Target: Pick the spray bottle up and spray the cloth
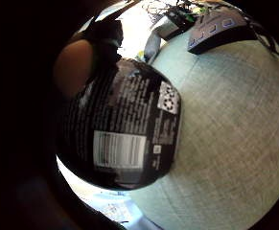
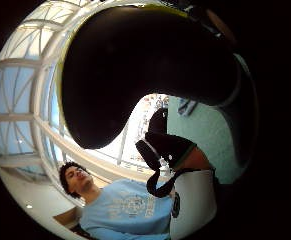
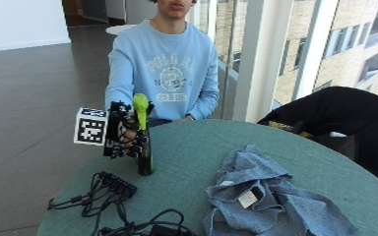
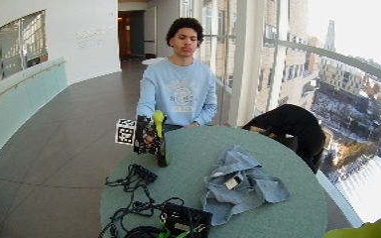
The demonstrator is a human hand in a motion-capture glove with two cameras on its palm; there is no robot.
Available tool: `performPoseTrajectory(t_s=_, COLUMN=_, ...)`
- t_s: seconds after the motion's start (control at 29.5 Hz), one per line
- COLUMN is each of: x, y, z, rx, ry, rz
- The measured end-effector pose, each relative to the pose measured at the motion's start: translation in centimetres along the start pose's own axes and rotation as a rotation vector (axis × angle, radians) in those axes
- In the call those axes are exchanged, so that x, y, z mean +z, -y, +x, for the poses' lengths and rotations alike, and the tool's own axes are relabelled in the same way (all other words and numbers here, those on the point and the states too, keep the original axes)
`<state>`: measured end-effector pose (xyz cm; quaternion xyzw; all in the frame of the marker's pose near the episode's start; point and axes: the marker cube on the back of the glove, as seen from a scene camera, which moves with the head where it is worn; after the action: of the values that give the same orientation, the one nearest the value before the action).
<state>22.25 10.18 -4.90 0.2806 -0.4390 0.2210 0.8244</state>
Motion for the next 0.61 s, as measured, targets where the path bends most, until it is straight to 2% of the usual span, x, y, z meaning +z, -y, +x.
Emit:
performPoseTrajectory(t_s=0.3, x=0.9, y=1.5, z=0.5, rx=0.023, ry=-0.003, rz=0.097)
performPoseTrajectory(t_s=0.61, x=0.9, y=1.1, z=0.8, rx=-0.055, ry=-0.125, rz=0.177)
